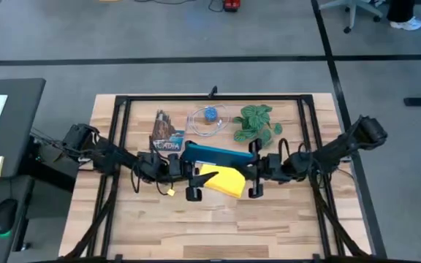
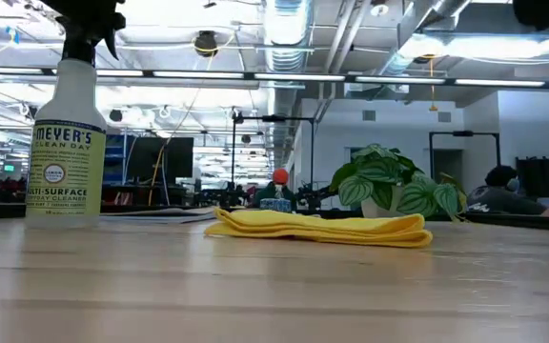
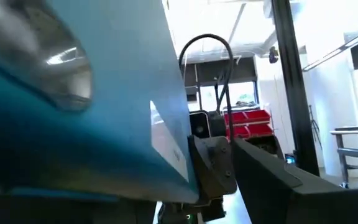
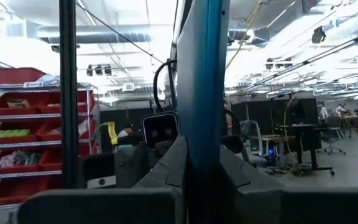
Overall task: Apply microfiber cloth
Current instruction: Spray the blue tablet using the cleaning bottle
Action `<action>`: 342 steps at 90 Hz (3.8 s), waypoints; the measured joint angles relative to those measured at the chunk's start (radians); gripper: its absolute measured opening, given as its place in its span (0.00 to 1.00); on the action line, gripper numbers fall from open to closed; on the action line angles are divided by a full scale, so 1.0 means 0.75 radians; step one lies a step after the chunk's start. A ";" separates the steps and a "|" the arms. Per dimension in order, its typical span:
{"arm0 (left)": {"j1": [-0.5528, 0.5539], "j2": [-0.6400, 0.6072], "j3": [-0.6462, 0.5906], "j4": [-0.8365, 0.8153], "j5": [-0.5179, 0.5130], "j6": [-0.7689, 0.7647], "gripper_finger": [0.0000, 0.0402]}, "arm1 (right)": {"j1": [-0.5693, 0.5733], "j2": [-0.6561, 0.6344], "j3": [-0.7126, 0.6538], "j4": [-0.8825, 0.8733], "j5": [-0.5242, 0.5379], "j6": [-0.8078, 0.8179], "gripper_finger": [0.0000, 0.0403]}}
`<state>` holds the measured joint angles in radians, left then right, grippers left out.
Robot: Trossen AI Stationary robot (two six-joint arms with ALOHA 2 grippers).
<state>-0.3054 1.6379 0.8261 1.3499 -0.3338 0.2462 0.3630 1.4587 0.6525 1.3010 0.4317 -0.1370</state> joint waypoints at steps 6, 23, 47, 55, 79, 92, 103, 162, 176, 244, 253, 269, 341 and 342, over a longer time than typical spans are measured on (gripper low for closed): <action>-0.002 -0.001 0.001 0.010 -0.040 0.000 0.39 | 0.000 0.004 0.000 -0.010 0.005 0.003 0.04; -0.042 -0.011 0.003 0.002 -0.114 0.084 0.13 | 0.002 0.004 -0.001 -0.026 -0.012 0.001 0.04; -0.119 -0.218 0.019 -0.426 -0.288 0.154 0.02 | -0.014 0.003 0.003 -0.160 0.002 -0.007 0.15; -0.137 -0.326 0.094 -0.745 -0.359 0.121 0.01 | -0.028 0.001 0.000 -0.225 0.027 0.005 0.21; -0.256 -0.485 0.428 -1.469 -0.643 0.200 0.01 | -0.098 0.003 0.092 -0.637 -0.091 0.111 0.48; -0.324 -0.554 0.593 -1.716 -0.720 0.181 0.01 | -0.153 0.049 0.267 -0.884 -0.240 0.097 0.63; -0.374 -0.564 0.662 -1.890 -0.780 0.124 0.01 | -0.196 0.185 0.411 -0.906 -0.373 -0.008 0.70; -0.483 -0.580 0.727 -2.032 -0.959 0.089 0.02 | -0.453 0.998 1.397 -1.142 -0.754 0.121 0.73; -0.484 -0.580 0.727 -2.064 -0.955 0.053 0.02 | -0.453 1.057 1.491 -1.190 -0.755 0.123 0.71; -0.484 -0.578 0.726 -2.126 -0.958 -0.023 0.02 | -0.465 0.986 1.518 -1.483 -0.706 0.179 0.05; -0.484 -0.578 0.725 -2.134 -0.959 -0.026 0.02 | -0.435 0.886 1.516 -1.721 -0.778 0.131 0.05; -0.502 -0.578 0.725 -2.138 -0.923 -0.040 0.02 | -0.350 0.633 1.387 -2.080 -0.929 0.084 0.05; -0.531 -0.503 0.723 -2.153 -0.967 -0.144 0.02 | 0.240 -0.312 0.303 -1.939 -0.899 0.163 0.05; -0.531 -0.500 0.723 -2.152 -0.967 -0.151 0.02 | 0.243 -0.312 0.299 -1.932 -0.896 0.156 0.05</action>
<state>-0.7036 1.2627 1.3685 -0.2642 -1.0592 0.1331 0.5454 1.2247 0.8766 -0.1478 -0.2405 -0.0200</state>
